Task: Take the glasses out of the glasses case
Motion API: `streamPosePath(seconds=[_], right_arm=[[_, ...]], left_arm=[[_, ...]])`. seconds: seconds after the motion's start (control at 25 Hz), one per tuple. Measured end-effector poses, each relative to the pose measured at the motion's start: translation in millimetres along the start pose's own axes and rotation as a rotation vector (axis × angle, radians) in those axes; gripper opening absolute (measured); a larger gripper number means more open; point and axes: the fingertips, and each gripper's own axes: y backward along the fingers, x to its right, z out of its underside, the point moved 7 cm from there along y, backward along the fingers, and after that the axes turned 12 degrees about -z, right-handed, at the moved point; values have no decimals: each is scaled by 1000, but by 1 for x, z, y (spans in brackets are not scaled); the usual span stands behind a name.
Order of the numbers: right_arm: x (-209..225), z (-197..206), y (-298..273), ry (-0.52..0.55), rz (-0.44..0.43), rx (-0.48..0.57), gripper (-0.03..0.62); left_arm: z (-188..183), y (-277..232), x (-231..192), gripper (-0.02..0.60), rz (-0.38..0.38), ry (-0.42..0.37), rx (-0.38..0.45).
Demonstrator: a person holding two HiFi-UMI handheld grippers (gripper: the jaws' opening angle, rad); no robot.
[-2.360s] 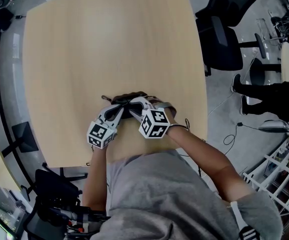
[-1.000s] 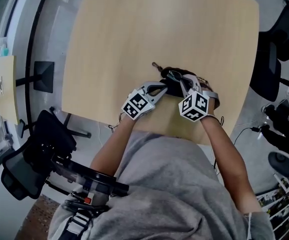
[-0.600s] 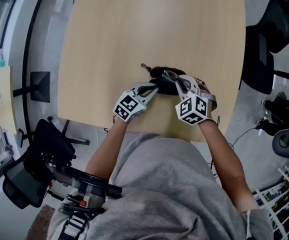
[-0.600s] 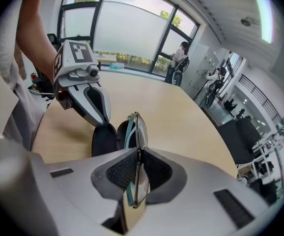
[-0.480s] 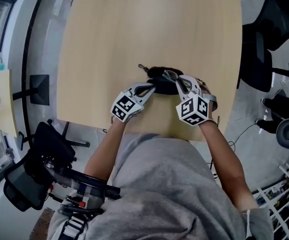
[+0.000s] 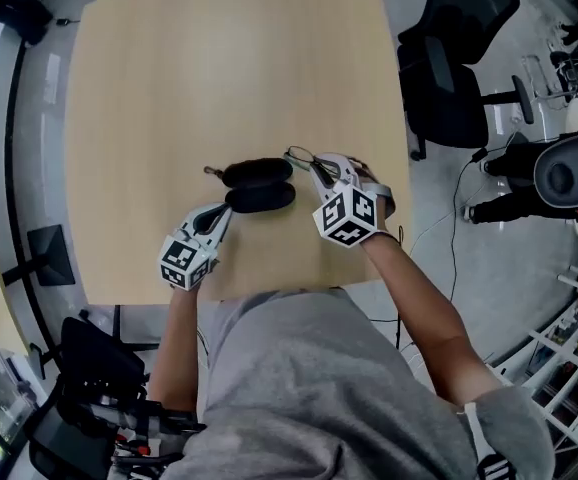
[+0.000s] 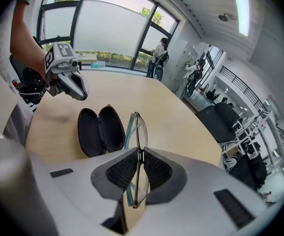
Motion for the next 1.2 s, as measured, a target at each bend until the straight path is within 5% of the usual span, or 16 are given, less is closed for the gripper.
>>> streamPosePath(seconds=[0.48, 1.2], right_arm=[[15, 72, -54, 47, -62, -165, 43], [7, 88, -68, 209, -92, -220, 44]], left_arm=[[-3, 23, 1, 6, -56, 3, 3], [-2, 60, 20, 6, -130, -7, 2]])
